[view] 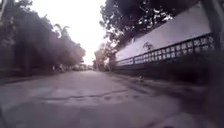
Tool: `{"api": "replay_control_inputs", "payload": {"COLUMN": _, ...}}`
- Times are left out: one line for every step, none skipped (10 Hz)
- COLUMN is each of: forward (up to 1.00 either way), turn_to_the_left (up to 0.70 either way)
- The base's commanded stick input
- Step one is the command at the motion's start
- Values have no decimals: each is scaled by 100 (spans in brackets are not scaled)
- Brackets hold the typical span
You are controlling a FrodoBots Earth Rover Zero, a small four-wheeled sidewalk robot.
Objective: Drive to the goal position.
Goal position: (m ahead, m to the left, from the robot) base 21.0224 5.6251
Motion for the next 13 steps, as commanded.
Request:
{"api": "replay_control_inputs", "payload": {"forward": 70, "turn_to_the_left": 0}}
{"api": "replay_control_inputs", "payload": {"forward": 70, "turn_to_the_left": 0}}
{"api": "replay_control_inputs", "payload": {"forward": 70, "turn_to_the_left": 0}}
{"api": "replay_control_inputs", "payload": {"forward": 70, "turn_to_the_left": 0}}
{"api": "replay_control_inputs", "payload": {"forward": 70, "turn_to_the_left": 0}}
{"api": "replay_control_inputs", "payload": {"forward": 70, "turn_to_the_left": 0}}
{"api": "replay_control_inputs", "payload": {"forward": 70, "turn_to_the_left": 0}}
{"api": "replay_control_inputs", "payload": {"forward": 70, "turn_to_the_left": 0}}
{"api": "replay_control_inputs", "payload": {"forward": 70, "turn_to_the_left": 0}}
{"api": "replay_control_inputs", "payload": {"forward": 70, "turn_to_the_left": 0}}
{"api": "replay_control_inputs", "payload": {"forward": 70, "turn_to_the_left": 0}}
{"api": "replay_control_inputs", "payload": {"forward": 70, "turn_to_the_left": 0}}
{"api": "replay_control_inputs", "payload": {"forward": 70, "turn_to_the_left": 0}}
